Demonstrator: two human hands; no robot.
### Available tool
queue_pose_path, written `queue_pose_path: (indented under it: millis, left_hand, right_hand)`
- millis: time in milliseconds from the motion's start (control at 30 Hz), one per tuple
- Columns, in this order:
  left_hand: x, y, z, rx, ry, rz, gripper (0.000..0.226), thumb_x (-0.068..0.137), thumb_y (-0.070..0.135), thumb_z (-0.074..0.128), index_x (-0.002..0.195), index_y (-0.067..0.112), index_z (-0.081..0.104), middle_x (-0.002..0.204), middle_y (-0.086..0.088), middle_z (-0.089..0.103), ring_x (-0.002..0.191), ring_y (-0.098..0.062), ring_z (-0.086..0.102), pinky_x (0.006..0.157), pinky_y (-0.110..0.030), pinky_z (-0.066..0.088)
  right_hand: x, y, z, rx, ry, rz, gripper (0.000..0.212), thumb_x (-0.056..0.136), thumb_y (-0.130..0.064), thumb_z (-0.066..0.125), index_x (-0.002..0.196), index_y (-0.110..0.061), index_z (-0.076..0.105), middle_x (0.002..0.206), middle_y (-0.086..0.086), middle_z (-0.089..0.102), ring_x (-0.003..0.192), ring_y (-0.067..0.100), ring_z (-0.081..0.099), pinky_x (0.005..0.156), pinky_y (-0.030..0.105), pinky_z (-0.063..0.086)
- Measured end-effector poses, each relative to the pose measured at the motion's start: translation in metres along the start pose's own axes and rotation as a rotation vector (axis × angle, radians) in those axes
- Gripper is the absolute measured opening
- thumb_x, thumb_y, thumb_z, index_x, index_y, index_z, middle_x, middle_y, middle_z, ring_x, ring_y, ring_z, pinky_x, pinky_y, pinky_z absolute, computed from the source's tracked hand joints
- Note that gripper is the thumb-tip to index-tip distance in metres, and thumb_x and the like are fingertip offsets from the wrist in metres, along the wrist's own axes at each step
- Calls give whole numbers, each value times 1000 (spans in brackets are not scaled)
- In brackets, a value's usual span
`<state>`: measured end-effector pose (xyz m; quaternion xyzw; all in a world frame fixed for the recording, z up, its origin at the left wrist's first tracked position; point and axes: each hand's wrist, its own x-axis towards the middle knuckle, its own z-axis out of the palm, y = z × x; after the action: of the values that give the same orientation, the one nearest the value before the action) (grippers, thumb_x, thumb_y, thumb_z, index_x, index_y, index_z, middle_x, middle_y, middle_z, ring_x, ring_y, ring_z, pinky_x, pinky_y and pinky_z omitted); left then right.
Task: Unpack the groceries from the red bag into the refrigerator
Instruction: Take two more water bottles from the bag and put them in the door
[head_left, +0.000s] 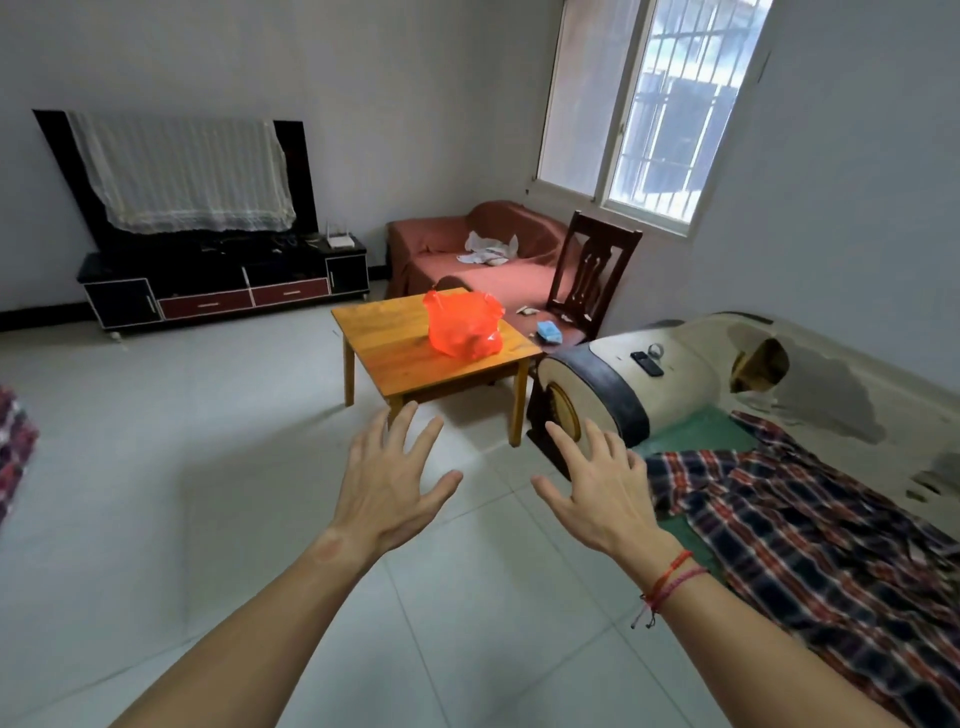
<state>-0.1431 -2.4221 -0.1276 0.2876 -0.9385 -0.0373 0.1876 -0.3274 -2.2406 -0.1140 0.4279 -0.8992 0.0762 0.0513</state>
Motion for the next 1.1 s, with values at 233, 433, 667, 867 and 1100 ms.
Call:
queue_pose_path:
  millis: [233, 433, 667, 867, 1100]
  left_hand:
    - [127, -37, 36, -23, -37, 21, 75, 88, 70, 29, 149, 27, 40, 155, -10, 35, 143, -33, 26, 112, -53, 30]
    - [209, -59, 67, -33, -83, 11, 80, 86, 73, 22, 151, 29, 35, 159, -8, 29, 147, -34, 21, 115, -53, 26]
    - [315, -75, 116, -19, -103, 4, 82, 83, 74, 19, 152, 31, 31, 162, -5, 24, 149, -33, 15, 116, -52, 22]
    - [431, -82, 156, 9, -115, -29, 82, 83, 75, 19, 153, 32, 28, 162, -4, 23, 149, -32, 15, 117, -53, 23]
    - [535, -94, 195, 56, -150, -74, 84, 83, 74, 21, 150, 27, 35, 157, -9, 34, 145, -35, 27, 111, -54, 32]
  right_hand:
    - [127, 1, 15, -8, -44, 26, 69, 96, -68, 36, 157, -41, 17, 164, 9, 22, 149, 32, 22, 118, 53, 24]
    - [213, 16, 38, -10, -68, 45, 70, 96, -70, 33, 157, -40, 16, 164, 10, 21, 148, 32, 23, 118, 52, 24]
    - [327, 40, 75, 13, -73, 45, 71, 95, -69, 36, 157, -41, 18, 165, 8, 23, 149, 32, 23, 118, 54, 24]
    - [444, 72, 102, 29, -106, 13, 73, 94, -68, 39, 158, -39, 18, 163, 9, 25, 146, 33, 27, 116, 54, 30]
    - [564, 98, 123, 28, -161, -41, 79, 94, -67, 41, 159, -36, 10, 165, 12, 20, 148, 33, 27, 115, 52, 31]
